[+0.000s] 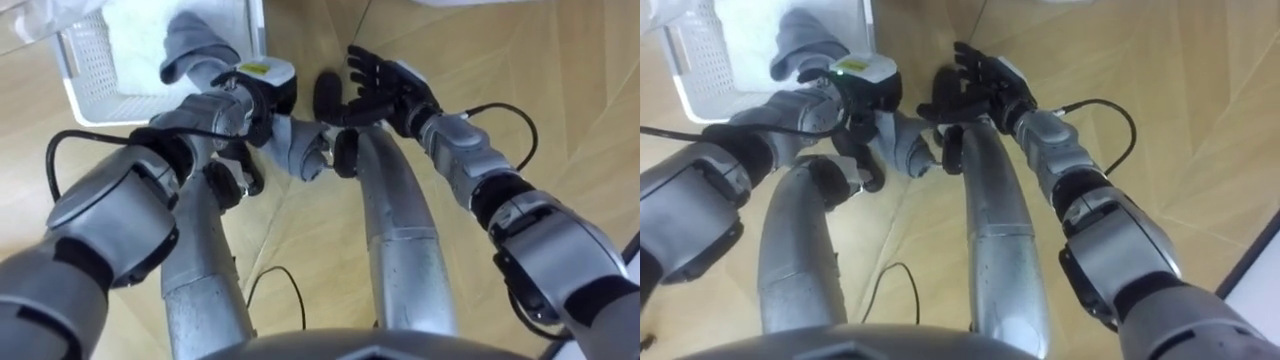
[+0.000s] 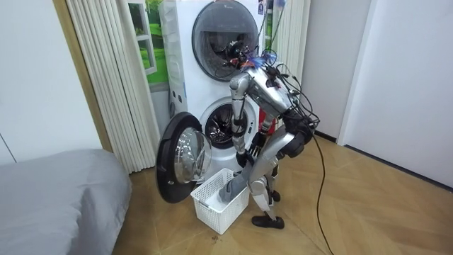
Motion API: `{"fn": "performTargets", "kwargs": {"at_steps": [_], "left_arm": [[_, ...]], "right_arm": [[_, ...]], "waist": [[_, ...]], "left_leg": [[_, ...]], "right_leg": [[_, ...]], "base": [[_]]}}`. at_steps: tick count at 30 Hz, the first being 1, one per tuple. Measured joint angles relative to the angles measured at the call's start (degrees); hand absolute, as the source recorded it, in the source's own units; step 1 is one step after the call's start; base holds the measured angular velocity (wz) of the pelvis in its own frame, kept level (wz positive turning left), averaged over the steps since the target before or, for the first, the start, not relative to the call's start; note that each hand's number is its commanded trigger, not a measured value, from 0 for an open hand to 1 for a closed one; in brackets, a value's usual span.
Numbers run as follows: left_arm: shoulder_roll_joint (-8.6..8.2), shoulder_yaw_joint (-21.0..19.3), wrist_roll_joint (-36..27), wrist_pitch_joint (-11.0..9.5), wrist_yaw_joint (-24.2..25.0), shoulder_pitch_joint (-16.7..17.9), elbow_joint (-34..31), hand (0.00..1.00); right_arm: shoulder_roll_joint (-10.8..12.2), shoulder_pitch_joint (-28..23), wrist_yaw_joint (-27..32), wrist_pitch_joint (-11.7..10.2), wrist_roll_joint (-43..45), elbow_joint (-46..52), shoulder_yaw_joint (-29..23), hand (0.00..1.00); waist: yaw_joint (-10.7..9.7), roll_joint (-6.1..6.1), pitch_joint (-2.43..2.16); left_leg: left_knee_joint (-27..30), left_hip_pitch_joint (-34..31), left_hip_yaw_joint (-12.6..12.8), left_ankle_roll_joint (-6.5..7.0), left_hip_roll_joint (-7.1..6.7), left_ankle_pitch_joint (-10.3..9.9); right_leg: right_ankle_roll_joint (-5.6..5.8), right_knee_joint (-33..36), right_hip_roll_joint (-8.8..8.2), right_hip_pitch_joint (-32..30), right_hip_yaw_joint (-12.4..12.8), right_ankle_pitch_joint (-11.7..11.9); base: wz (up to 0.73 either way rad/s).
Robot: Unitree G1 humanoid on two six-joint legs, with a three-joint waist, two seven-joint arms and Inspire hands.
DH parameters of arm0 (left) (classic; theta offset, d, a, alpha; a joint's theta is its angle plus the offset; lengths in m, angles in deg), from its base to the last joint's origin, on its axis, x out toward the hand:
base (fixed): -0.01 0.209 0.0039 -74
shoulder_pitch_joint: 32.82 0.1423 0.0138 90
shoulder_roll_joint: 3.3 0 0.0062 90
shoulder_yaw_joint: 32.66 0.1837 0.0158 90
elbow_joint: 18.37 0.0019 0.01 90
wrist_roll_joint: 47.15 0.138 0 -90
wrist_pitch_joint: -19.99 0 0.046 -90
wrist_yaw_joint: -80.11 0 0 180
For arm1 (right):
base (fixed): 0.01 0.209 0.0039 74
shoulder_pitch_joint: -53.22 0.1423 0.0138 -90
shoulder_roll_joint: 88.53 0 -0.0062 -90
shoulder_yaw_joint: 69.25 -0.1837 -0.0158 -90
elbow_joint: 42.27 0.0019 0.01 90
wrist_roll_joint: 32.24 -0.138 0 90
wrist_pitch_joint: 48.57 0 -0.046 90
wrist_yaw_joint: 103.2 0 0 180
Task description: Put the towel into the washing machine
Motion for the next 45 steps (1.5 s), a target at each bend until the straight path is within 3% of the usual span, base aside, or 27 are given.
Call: {"fn": "performTargets", "kwargs": {"at_steps": [5, 9, 14, 18, 26, 30, 37, 39, 45], "left_arm": [[-1.26, -6.14, -0.04, -2.14, -4.53, 3.58, -0.09, 1.00], [-0.54, -9.77, -0.17, -4.12, -8.76, 6.74, -0.09, 1.00], [-0.14, -15.41, -0.36, -4.69, -13.68, 8.91, -0.03, 1.00], [0.08, -17.84, -5.26, -6.19, -20.21, 10.31, -0.04, 1.00], [0.52, -19.86, -16.59, -7.91, -22.72, 12.68, -2.58, 1.00], [0.80, -19.99, -28.53, -7.90, -18.50, 15.41, -5.71, 1.00], [0.79, -17.51, -48.92, -7.79, -4.49, 19.68, -12.61, 1.00], [0.72, -16.49, -55.60, -6.28, 2.61, 21.09, -13.87, 1.00], [0.43, -13.70, -68.35, -2.20, 16.00, 21.58, -16.64, 1.00]], "right_arm": [[-0.21, -2.45, 0.93, -0.18, -0.25, 0.04, -1.14, 0.00], [-0.31, -5.68, 1.06, -0.25, -0.22, 0.49, -1.35, 0.00], [-0.35, -7.46, 2.21, -0.59, 0.63, 0.31, -3.56, 0.00], [-0.87, -9.33, 2.64, -1.03, 0.55, 2.06, -4.17, 0.00], [-2.38, -10.60, 2.88, -1.85, 7.58, 2.16, -4.23, 0.00], [-2.39, -10.71, 2.98, -1.81, 9.25, 2.34, -4.57, 0.00], [-2.47, -10.83, 2.34, -1.79, 9.66, 3.51, -4.64, 0.00], [-2.46, -10.91, 1.37, -1.78, 9.64, 3.53, -4.64, 0.00], [-2.57, -10.93, -0.23, -1.59, 12.65, 3.82, -5.24, 0.00]], "waist": [[1.98, 0.01, -0.01], [3.82, 0.05, -0.05], [5.29, 0.25, -0.13], [6.20, 0.50, -0.28], [7.55, 0.86, -0.70], [7.67, 0.93, -1.63], [7.91, 1.17, -1.96], [8.26, 1.25, -2.42], [8.13, 1.66, -2.72]], "left_leg": [[-0.01, 3.87, 0.53, -0.01, 0.58, -0.58], [-1.15, 8.75, 0.69, -0.23, 0.58, -0.53], [-2.80, 14.72, 1.36, -0.30, 0.65, -0.47], [-5.22, 19.99, 1.35, -0.65, 0.45, -0.06], [-8.97, 27.19, 1.75, -1.08, -0.61, 0.66], [-10.19, 29.08, 1.81, -1.29, -0.72, 0.88], [-11.11, 30.47, 0.99, -1.52, -0.67, 1.05], [-11.68, 30.97, 0.98, -1.57, -1.08, 1.13], [-12.49, 31.30, 0.95, -1.47, -1.57, 1.61]], "right_leg": [[-0.06, -0.54, 0.50, 3.59, 0.17, 0.06], [-0.16, -1.65, 0.74, 8.32, 0.12, 0.17], [0.00, -3.17, 0.93, 14.00, 0.27, 0.28], [0.27, -5.69, 0.95, 19.47, -0.07, 0.58], [0.57, -7.62, 0.84, 26.16, -0.56, 0.38], [0.62, -8.49, 0.78, 27.91, -0.52, 0.38], [0.68, -10.25, 1.01, 30.10, -1.37, 0.50], [0.73, -10.24, 0.97, 30.39, -1.34, 0.51], [0.89, -10.45, 0.72, 30.51, -1.29, 0.52]], "base": [[-0.05], [-0.04], [-0.02], [0.00], [0.03], [0.00], [0.03], [0.00], [0.03]]}}
